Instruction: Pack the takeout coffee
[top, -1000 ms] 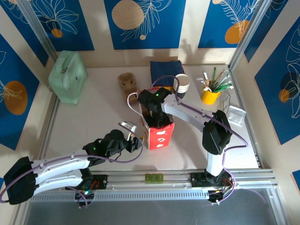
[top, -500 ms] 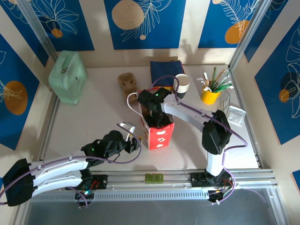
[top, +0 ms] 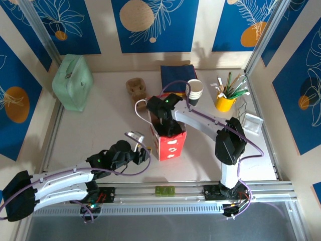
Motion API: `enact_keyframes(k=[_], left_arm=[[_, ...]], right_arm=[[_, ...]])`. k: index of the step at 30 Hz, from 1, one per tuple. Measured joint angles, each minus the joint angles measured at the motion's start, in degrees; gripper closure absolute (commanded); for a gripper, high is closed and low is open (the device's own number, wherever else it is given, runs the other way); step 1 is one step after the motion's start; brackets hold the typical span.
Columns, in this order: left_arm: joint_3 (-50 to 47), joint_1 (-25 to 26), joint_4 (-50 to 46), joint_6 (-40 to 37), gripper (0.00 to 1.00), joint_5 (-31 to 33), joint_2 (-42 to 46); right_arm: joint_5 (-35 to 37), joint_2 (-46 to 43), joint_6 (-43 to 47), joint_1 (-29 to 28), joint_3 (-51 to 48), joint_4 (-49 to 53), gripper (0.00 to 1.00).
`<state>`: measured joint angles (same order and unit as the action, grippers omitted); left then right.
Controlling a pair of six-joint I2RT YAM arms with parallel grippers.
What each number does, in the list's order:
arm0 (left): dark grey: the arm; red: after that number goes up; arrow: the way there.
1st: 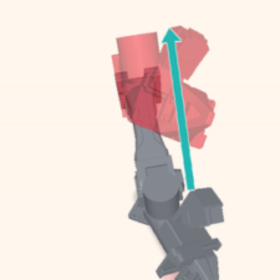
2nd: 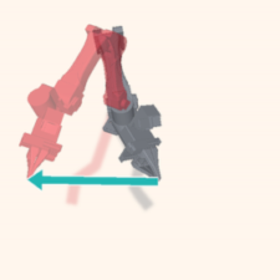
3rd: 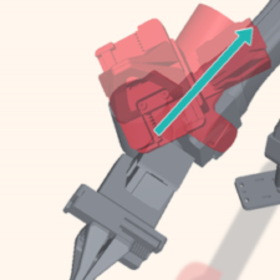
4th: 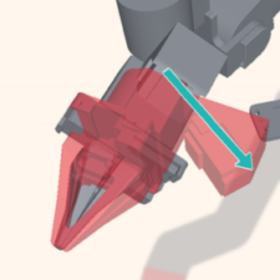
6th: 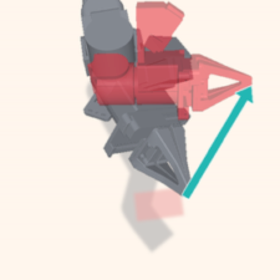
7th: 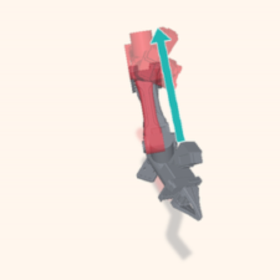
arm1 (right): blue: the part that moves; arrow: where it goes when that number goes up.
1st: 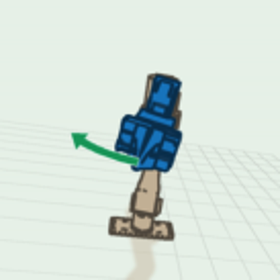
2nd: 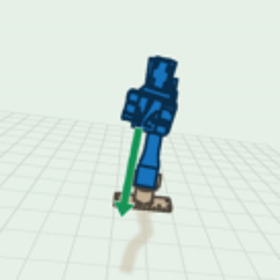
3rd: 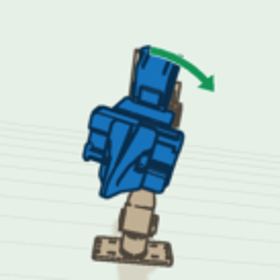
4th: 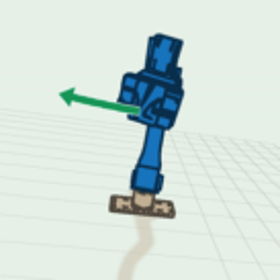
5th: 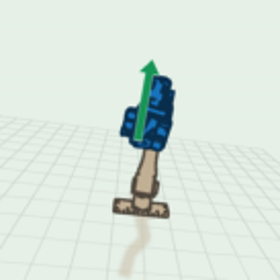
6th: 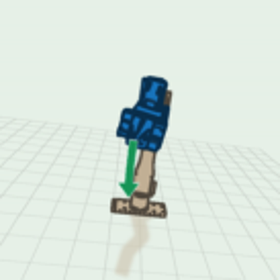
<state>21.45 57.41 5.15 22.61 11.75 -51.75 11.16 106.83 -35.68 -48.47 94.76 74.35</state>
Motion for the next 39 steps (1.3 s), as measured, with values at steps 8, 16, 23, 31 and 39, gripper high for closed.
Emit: enact_keyframes(k=[8,16,23,31,39], left_arm=[[-0.2,0.0,0.0,0.0,0.41,0.3,0.0],[-0.2,0.0,0.0,0.0,0.41,0.3,0.0],[-0.2,0.0,-0.1,0.0,0.41,0.4,0.3],[-0.2,0.0,-0.1,-0.1,0.41,0.6,0.9],[-0.2,0.0,-0.5,-0.2,0.41,0.8,1.1]], right_arm=[[0.9,0.3,0.0,-0.7,1.2,0.4,0.06],[1.7,0.3,0.3,-1.0,1.3,0.5,0.03],[2.3,0.3,0.3,-1.0,2.3,1.4,0.03],[2.6,0.2,0.3,-1.0,3.2,1.7,0.03],[3.0,0.2,0.3,-1.0,4.7,2.5,0.04]])
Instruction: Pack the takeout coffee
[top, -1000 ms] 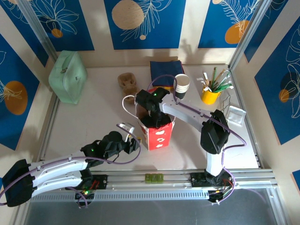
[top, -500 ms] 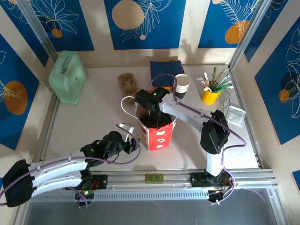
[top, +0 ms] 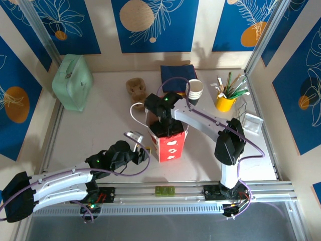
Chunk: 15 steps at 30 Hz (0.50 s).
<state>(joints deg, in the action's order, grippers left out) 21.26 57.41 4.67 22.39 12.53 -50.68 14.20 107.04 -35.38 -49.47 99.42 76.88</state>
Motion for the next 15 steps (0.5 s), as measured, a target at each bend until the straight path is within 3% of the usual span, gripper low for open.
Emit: enact_keyframes(k=[15], left_arm=[[0.0,0.0,-0.9,0.0,0.41,0.4,0.0]], right_arm=[[0.0,-0.1,0.0,0.6,1.3,0.5,0.06]])
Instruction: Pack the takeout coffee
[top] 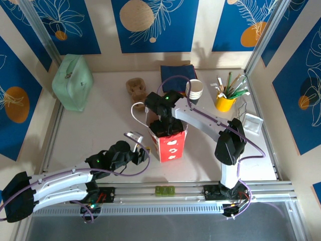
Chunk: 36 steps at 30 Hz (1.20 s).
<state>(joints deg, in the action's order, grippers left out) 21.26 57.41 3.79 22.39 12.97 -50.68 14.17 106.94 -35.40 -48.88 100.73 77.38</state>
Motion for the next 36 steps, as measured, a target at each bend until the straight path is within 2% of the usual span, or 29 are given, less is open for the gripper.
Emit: enact_keyframes(k=[23,36], left_arm=[[0.0,0.0,-0.2,0.2,0.41,0.9,1.1],[0.0,0.0,-0.2,0.2,0.41,0.9,1.1]], right_arm=[[0.0,0.0,0.2,0.7,0.5,0.0,0.20],[0.5,0.2,1.4,0.1,1.2,0.4,0.19]])
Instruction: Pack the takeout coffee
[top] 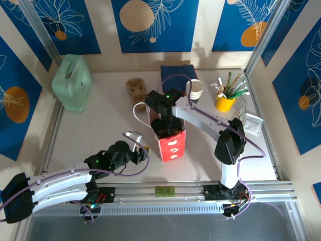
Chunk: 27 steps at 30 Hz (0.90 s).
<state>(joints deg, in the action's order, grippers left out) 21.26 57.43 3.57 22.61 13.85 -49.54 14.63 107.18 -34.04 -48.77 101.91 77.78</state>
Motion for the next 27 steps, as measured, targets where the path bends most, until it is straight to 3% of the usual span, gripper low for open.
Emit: enact_keyframes(k=[27], left_arm=[[0.0,0.0,-0.2,0.0,0.41,0.2,0.0]], right_arm=[[1.5,1.0,4.1,-1.2,3.1,0.9,0.18]])
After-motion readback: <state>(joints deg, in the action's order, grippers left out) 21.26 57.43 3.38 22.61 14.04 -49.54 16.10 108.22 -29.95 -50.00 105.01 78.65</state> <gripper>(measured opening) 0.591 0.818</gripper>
